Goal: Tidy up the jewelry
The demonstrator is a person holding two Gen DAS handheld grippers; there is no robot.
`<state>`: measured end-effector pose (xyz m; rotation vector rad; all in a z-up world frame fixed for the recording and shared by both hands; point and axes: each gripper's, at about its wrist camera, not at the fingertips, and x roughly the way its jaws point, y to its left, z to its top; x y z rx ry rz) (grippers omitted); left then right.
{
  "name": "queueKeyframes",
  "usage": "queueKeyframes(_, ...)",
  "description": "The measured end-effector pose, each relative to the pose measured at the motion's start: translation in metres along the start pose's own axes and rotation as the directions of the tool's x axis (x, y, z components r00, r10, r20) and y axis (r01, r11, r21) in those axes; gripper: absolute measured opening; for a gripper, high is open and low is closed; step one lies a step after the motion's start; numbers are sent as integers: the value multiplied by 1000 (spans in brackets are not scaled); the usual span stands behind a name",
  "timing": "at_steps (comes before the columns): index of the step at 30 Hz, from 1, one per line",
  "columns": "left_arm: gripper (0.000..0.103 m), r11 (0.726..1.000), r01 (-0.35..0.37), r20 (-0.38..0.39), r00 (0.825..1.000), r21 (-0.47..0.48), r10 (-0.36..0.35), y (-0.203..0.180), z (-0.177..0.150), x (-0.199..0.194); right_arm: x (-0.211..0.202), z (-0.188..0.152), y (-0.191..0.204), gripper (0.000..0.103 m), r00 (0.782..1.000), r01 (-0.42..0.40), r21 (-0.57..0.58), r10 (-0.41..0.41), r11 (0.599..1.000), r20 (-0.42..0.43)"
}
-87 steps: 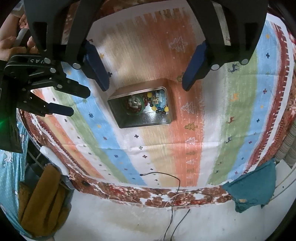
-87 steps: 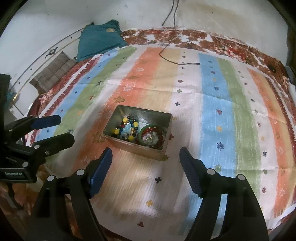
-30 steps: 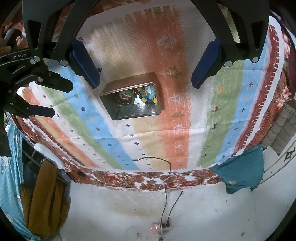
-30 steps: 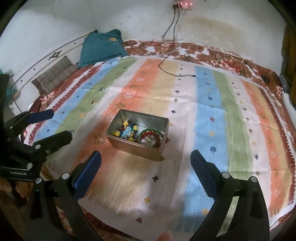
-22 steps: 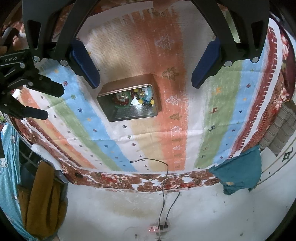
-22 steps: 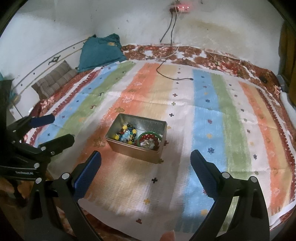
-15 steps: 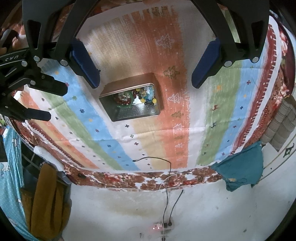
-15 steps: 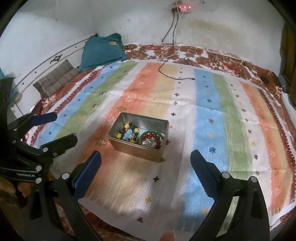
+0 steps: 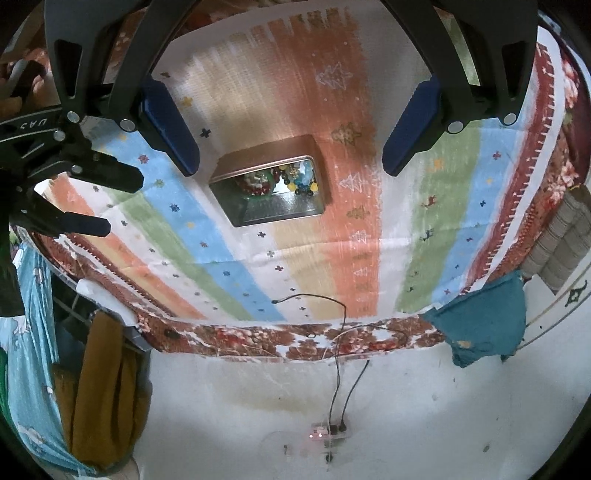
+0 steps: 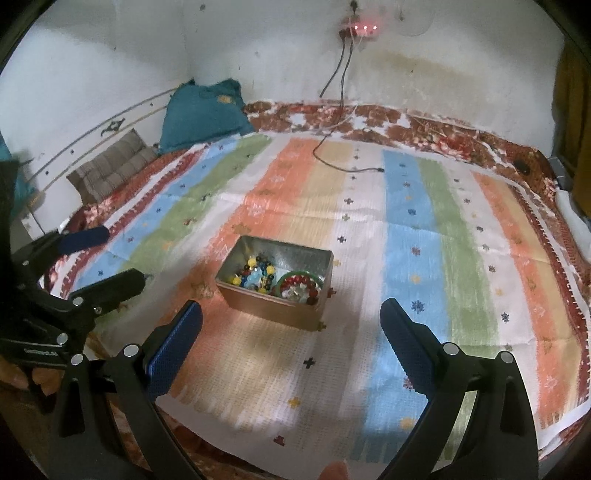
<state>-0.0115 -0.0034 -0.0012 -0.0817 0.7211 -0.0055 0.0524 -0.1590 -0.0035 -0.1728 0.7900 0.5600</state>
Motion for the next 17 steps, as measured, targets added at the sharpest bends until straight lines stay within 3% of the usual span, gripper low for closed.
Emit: queueKeyframes(17, 97, 1000, 4, 28, 1000, 9, -4, -2, 1, -4, -2, -1, 6, 98, 1000, -5, -10, 5, 1000, 19)
